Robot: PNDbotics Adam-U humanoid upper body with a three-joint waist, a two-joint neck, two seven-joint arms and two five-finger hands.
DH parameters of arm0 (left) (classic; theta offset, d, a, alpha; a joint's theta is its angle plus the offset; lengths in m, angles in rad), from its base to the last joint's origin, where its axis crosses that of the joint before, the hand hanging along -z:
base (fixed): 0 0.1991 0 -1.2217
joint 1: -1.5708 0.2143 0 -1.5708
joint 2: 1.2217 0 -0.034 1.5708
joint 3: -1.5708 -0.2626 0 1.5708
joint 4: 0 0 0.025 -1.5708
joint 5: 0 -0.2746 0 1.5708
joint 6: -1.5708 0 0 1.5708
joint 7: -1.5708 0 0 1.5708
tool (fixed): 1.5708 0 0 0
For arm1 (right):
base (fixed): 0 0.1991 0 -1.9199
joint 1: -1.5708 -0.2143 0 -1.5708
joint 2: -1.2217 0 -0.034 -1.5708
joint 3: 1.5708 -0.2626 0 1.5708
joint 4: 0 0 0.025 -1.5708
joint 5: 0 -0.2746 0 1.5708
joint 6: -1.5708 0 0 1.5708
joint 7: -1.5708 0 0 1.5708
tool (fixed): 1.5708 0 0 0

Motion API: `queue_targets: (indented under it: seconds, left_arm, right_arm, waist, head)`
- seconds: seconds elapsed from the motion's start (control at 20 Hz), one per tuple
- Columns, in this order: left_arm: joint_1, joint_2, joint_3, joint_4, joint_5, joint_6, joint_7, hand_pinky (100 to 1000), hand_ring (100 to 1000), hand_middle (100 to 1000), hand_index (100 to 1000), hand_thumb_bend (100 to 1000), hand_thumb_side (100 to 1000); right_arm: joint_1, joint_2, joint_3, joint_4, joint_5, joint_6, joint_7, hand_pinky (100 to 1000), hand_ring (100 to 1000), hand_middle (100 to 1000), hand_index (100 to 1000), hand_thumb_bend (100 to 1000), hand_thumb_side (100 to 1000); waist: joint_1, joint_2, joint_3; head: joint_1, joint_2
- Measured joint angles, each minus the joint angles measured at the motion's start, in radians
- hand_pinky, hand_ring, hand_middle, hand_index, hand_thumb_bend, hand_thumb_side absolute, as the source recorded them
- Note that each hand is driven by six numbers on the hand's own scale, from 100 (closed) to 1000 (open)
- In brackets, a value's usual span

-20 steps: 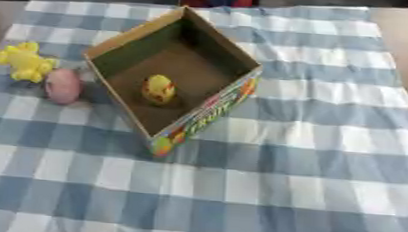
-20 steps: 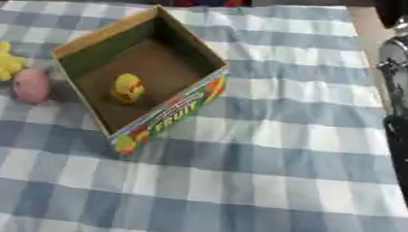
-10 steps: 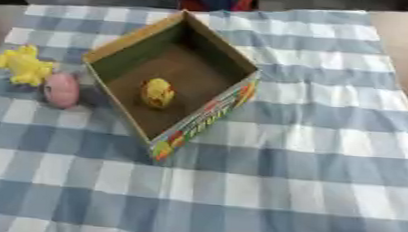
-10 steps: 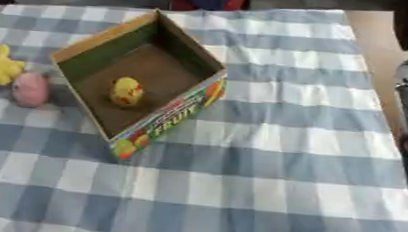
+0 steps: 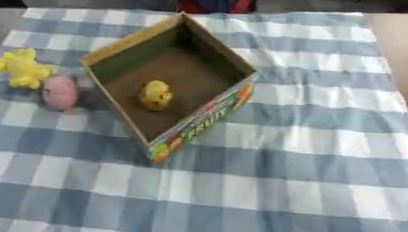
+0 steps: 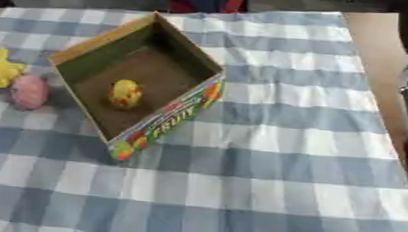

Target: Pick up objects on the table and place them in the box.

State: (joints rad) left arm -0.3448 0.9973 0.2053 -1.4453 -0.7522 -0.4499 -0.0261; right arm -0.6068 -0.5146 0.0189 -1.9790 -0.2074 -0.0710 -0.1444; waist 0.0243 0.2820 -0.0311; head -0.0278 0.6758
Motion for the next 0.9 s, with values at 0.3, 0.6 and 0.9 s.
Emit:
queue_targets:
  seconds: [0.3, 0.6, 0.9]
  left_arm:
    - [-0.079, 0.015, -0.075, 0.102, -0.046, -0.089, -0.081, 565, 832, 803, 940, 717, 705]
    - [-0.135, 0.010, -0.146, 0.165, -0.077, -0.142, -0.140, 571, 837, 816, 955, 739, 676]
    - [-0.179, -0.021, -0.191, 0.212, -0.088, -0.176, -0.195, 570, 835, 815, 952, 750, 656]
  right_arm:
    - [-0.002, 0.000, 0.007, 0.000, 0.000, 0.008, 0.010, 670, 714, 682, 867, 100, 895]
    - [-0.009, 0.000, 0.013, 0.000, 0.000, 0.013, 0.021, 671, 714, 681, 866, 100, 900]
    - [-0.009, 0.001, 0.016, 0.000, 0.000, 0.017, 0.028, 672, 713, 680, 866, 100, 903]
  waist:
    - [0.002, 0.000, -0.007]
    - [0.005, 0.000, -0.017]
    - [0.006, 0.000, -0.023]
  head:
    - [0.009, -0.004]
    - [0.018, -0.009]
    - [0.026, -0.010]
